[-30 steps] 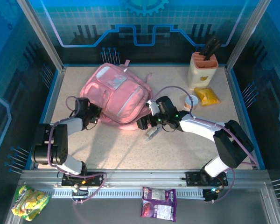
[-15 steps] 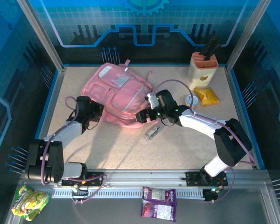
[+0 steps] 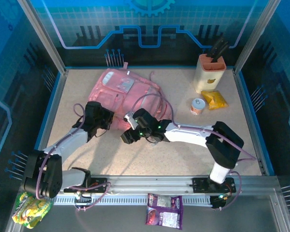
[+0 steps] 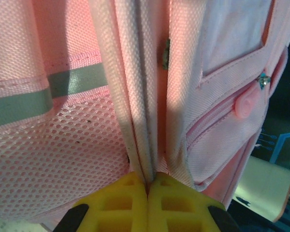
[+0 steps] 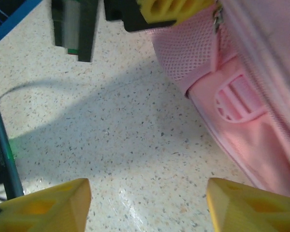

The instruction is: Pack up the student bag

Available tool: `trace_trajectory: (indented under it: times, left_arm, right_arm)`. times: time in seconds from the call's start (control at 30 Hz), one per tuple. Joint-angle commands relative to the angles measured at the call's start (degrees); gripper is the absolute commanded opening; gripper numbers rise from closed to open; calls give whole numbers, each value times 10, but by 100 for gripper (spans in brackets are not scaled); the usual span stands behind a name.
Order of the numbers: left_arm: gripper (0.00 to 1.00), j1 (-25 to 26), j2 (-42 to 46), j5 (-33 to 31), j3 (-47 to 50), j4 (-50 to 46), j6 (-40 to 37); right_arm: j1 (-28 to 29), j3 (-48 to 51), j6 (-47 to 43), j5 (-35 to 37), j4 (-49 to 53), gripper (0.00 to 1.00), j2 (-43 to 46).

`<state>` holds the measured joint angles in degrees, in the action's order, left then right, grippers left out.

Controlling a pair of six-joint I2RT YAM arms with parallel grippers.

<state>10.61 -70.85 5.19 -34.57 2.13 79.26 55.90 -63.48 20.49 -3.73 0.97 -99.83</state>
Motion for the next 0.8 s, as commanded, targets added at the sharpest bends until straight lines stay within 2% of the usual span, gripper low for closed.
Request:
trace_trajectory:
  times: [0.0, 0.1, 0.37, 0.53, 0.7, 0.77]
  left_arm:
    - [0, 14, 31, 23, -9, -9, 23]
    - [0, 18, 36, 28, -6, -4, 28]
    - [0, 38, 26, 24, -10, 18, 30]
    - [0, 46, 2, 39, -18, 32, 34]
    - [0, 56, -3, 41, -16, 46, 39]
    - [0, 64, -2, 37, -16, 41, 43]
  right_arm:
    - [5, -15, 15, 45, -78, 60, -33]
    - [2, -6, 32, 83, -124, 51, -53]
    - [18, 29, -8, 169, -260, 47, -76]
    - [18, 7, -22, 199, -273, 47, -101]
    - [19, -6, -13, 278, -270, 43, -117]
    - [18, -15, -23, 288, -278, 41, -126]
